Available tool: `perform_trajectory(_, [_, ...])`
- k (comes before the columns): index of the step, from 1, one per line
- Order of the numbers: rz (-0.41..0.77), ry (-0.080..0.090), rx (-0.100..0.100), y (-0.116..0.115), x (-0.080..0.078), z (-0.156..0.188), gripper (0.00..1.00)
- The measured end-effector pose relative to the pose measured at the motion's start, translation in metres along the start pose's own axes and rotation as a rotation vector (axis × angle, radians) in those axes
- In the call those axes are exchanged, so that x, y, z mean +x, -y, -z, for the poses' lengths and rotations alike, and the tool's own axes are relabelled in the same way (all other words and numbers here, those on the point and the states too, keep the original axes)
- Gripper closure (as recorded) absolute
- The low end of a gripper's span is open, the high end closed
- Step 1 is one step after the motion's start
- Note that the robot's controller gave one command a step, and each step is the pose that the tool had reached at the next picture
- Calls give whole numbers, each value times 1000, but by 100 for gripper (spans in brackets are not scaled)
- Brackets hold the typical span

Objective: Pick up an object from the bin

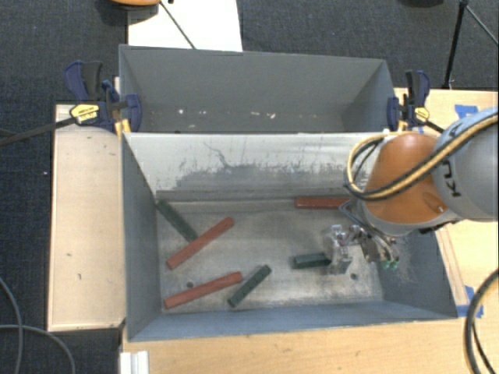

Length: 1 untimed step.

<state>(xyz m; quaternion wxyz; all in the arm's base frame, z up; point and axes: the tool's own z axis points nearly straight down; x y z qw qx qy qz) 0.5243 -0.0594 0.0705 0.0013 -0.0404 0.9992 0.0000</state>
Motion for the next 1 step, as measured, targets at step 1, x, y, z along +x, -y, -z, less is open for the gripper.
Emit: perform_trajectory(1, [66,1,0,-11,21,155,100])
